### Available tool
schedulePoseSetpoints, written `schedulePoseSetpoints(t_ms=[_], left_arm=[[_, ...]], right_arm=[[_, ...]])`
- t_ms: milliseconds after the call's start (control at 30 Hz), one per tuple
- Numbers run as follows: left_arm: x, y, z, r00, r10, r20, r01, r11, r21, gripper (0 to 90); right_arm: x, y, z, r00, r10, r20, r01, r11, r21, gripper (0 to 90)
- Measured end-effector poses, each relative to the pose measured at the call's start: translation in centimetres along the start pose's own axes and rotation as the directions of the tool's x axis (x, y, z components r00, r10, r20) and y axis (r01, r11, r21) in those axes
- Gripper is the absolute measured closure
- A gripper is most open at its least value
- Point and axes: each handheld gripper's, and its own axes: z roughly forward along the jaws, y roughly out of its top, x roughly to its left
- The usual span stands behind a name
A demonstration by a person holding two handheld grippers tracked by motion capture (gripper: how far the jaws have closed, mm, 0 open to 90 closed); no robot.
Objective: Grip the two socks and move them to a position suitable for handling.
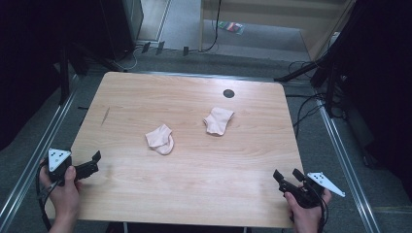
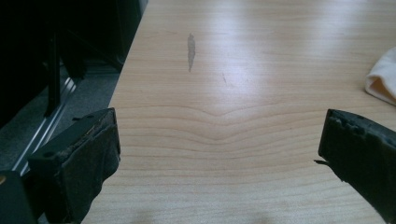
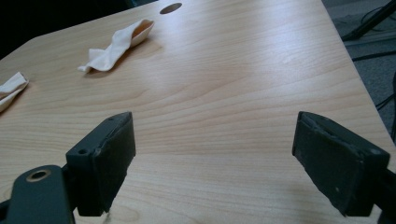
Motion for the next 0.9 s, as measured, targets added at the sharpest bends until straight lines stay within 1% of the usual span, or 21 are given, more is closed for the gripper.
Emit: schedulePoseSetpoints(t_ms=[100, 200, 300, 333, 367, 400, 433, 467, 500, 533, 567, 600, 633, 667, 700, 733, 767, 800, 833, 867, 900], left_arm=[[-0.1, 0.1, 0.1, 0.9999, 0.010, -0.006, -0.010, 0.9999, 0.014, 0.0], [-0.2, 0.1, 0.2, 0.9998, 0.017, -0.009, -0.017, 0.9997, 0.019, 0.0], [-0.1, 0.0, 0.1, 0.9999, 0.014, 0.002, -0.014, 0.9998, 0.012, 0.0], [-0.1, 0.1, 0.2, 0.9999, 0.008, 0.007, -0.008, 0.9998, 0.018, 0.0], [0.0, 0.1, 0.2, 0.9999, 0.007, 0.014, -0.007, 0.9998, 0.020, 0.0], [0.1, 0.1, 0.2, 0.9998, -0.001, 0.018, 0.001, 0.9999, 0.016, 0.0], [0.1, 0.1, 0.2, 0.9998, -0.001, 0.018, 0.001, 0.9999, 0.016, 0.0], [0.1, 0.1, 0.2, 0.9998, -0.003, 0.019, 0.003, 0.9999, 0.014, 0.0], [0.1, 0.1, 0.2, 0.9998, -0.003, 0.022, 0.003, 0.9999, 0.015, 0.0], [0.1, 0.1, 0.2, 0.9997, -0.003, 0.023, 0.003, 0.9999, 0.016, 0.0], [0.1, 0.1, 0.2, 0.9997, -0.003, 0.025, 0.003, 0.9999, 0.016, 0.0], [0.1, 0.1, 0.2, 0.9997, -0.002, 0.025, 0.001, 0.9998, 0.018, 0.0], [0.1, 0.1, 0.3, 0.9997, 0.001, 0.026, -0.002, 0.9997, 0.024, 0.0], [0.1, 0.1, 0.3, 0.9996, 0.004, 0.027, -0.005, 0.9996, 0.028, 0.0], [0.0, 0.1, 0.3, 0.9996, 0.006, 0.028, -0.007, 0.9995, 0.032, 0.0], [0.0, 0.1, 0.3, 0.9994, 0.006, 0.033, -0.007, 0.9995, 0.032, 0.0], [0.0, 0.1, 0.3, 0.9994, 0.006, 0.033, -0.007, 0.9995, 0.032, 0.0], [-0.1, 0.1, 0.3, 0.9994, 0.009, 0.034, -0.011, 0.9993, 0.035, 0.0], [-0.1, 0.1, 0.3, 0.9994, 0.009, 0.034, -0.011, 0.9993, 0.035, 0.0], [0.0, 0.1, 0.3, 0.9993, 0.008, 0.037, -0.010, 0.9992, 0.040, 0.0], [0.0, 0.1, 0.3, 0.9993, 0.008, 0.037, -0.010, 0.9992, 0.040, 0.0]], right_arm=[[0.2, 0.1, 0.0, 0.9998, -0.018, -0.002, 0.018, 1.000, -0.005, 13.8], [1.2, 0.4, 0.0, 0.9986, -0.050, 0.017, 0.050, 0.999, -0.009, 15.8], [2.9, 1.1, 0.1, 0.9971, -0.072, 0.023, 0.073, 0.997, -0.018, 18.5], [4.6, 1.8, 0.3, 0.9948, -0.100, 0.017, 0.101, 0.995, -0.027, 20.6], [4.6, 1.8, 0.3, 0.9948, -0.100, 0.017, 0.101, 0.995, -0.027, 20.6], [6.2, 2.2, 0.6, 0.9948, -0.098, -0.028, 0.098, 0.995, -0.023, 21.9], [6.2, 2.2, 0.6, 0.9948, -0.098, -0.028, 0.098, 0.995, -0.023, 21.9], [6.8, 2.3, 0.8, 0.9942, -0.097, -0.047, 0.096, 0.995, -0.017, 22.8], [8.7, 2.5, 1.7, 0.9886, -0.122, -0.089, 0.123, 0.992, 0.001, 24.6], [8.7, 2.5, 1.7, 0.9886, -0.122, -0.089, 0.123, 0.992, 0.001, 24.6], [9.4, 2.5, 2.0, 0.9861, -0.133, -0.099, 0.135, 0.991, 0.007, 25.3], [11.1, 2.7, 3.0, 0.9787, -0.164, -0.123, 0.167, 0.986, 0.014, 26.8], [11.1, 2.7, 3.0, 0.9787, -0.164, -0.123, 0.167, 0.986, 0.014, 26.8], [12.1, 2.8, 3.6, 0.9733, -0.187, -0.133, 0.190, 0.982, 0.013, 27.2], [12.7, 2.9, 3.9, 0.9711, -0.194, -0.139, 0.198, 0.980, 0.017, 27.8], [14.3, 3.3, 5.0, 0.9653, -0.200, -0.169, 0.205, 0.979, 0.017, 28.6], [14.3, 3.3, 5.0, 0.9653, -0.200, -0.169, 0.205, 0.979, 0.017, 28.6], [15.6, 3.6, 6.0, 0.9631, -0.183, -0.198, 0.192, 0.981, 0.028, 29.4], [15.6, 3.6, 6.0, 0.9631, -0.183, -0.198, 0.192, 0.981, 0.028, 29.4], [16.8, 3.7, 6.9, 0.9592, -0.183, -0.216, 0.195, 0.980, 0.034, 30.4], [16.8, 3.7, 6.9, 0.9592, -0.183, -0.216, 0.195, 0.980, 0.034, 30.4]])
